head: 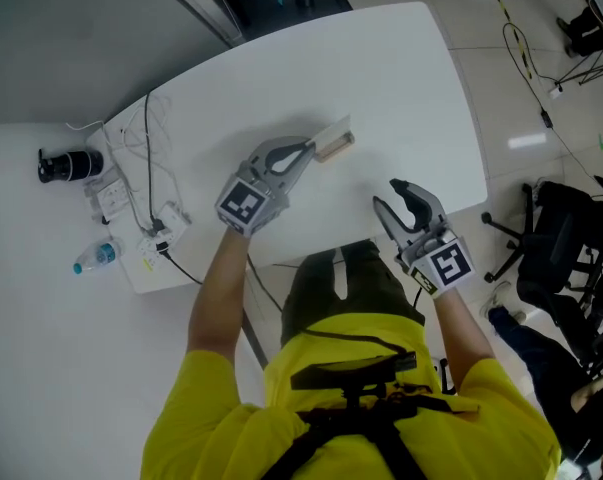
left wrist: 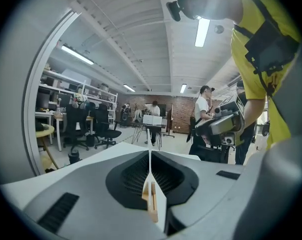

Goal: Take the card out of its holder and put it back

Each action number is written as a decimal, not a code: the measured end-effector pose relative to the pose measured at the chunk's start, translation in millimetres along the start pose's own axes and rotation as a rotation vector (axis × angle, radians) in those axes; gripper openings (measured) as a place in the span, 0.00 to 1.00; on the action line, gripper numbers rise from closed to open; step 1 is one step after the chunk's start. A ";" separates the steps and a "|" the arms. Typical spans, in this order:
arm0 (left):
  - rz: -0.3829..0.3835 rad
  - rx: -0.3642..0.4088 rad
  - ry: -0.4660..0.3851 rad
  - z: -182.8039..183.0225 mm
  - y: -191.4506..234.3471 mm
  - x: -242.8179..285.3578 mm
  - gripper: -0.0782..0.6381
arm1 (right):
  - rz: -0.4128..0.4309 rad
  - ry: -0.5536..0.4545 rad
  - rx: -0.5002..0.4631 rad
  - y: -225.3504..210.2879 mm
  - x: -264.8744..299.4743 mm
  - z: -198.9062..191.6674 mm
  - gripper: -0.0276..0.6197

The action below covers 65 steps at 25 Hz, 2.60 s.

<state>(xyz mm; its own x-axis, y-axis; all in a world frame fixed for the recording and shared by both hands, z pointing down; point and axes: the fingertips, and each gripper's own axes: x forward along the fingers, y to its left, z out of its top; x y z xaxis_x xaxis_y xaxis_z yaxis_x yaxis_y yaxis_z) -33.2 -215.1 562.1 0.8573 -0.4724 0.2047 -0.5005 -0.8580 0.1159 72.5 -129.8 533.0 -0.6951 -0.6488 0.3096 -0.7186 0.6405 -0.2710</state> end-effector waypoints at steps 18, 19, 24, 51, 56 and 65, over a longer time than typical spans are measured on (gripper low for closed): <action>0.157 0.160 -0.294 290.5 -53.1 -110.4 0.13 | -0.022 -0.242 -0.210 17.0 -28.6 166.1 0.30; 0.162 0.166 -0.300 295.5 -55.6 -112.1 0.13 | -0.017 -0.256 -0.222 19.0 -28.7 173.8 0.30; 0.161 0.185 -0.308 301.9 -62.8 -115.8 0.13 | -0.002 -0.262 -0.226 27.5 -24.9 184.0 0.30; 0.144 0.130 -0.282 280.8 -49.8 -95.6 0.13 | -0.002 -0.232 -0.200 19.0 -18.9 163.5 0.25; 0.122 0.071 -0.202 229.1 -39.3 -76.9 0.13 | -0.012 -0.190 -0.157 5.9 -16.1 140.8 0.25; 0.041 0.018 -0.055 92.6 -15.7 -20.3 0.13 | -0.023 -0.074 -0.075 -29.8 4.8 75.3 0.25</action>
<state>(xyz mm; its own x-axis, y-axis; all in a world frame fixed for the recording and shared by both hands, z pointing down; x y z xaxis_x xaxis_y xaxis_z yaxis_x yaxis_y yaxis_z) -31.6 -210.8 466.1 0.8417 -0.5173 0.1547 -0.5335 -0.8409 0.0911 88.9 -182.9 474.0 -0.6799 -0.6908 0.2462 -0.7329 0.6520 -0.1946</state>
